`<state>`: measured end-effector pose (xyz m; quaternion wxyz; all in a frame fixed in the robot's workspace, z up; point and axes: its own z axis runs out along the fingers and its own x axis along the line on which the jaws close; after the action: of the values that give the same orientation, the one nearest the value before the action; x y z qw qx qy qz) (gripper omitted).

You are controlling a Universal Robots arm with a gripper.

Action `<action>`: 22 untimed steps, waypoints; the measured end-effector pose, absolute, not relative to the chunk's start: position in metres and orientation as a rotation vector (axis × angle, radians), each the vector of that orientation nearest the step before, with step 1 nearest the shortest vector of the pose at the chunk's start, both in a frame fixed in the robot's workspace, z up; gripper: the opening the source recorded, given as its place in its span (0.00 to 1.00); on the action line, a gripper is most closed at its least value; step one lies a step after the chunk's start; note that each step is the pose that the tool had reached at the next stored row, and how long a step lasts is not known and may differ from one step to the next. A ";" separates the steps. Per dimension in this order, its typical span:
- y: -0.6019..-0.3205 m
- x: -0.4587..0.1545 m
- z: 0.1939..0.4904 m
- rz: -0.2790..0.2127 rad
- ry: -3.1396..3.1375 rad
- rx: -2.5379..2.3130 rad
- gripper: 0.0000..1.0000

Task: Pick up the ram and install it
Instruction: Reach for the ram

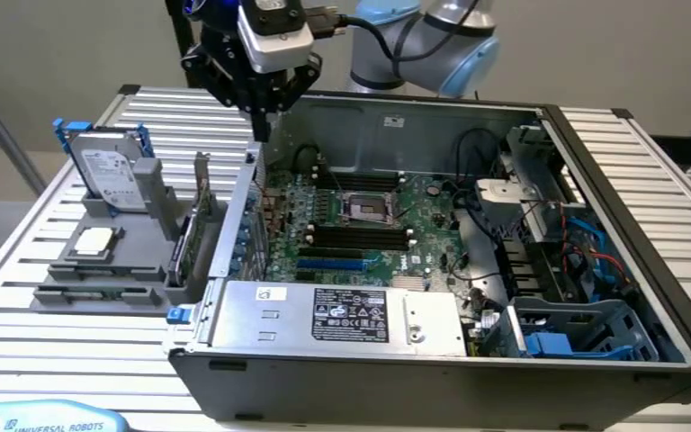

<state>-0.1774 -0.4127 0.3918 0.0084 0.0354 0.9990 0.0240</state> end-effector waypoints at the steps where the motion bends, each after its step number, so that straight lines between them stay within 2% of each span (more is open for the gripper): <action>1: -0.413 -0.182 0.392 0.075 3.122 0.111 0.11; 22: -0.423 -0.277 0.388 0.075 3.124 0.111 0.11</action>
<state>-0.2772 -0.4231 0.3884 0.0071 0.0355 0.9991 0.0239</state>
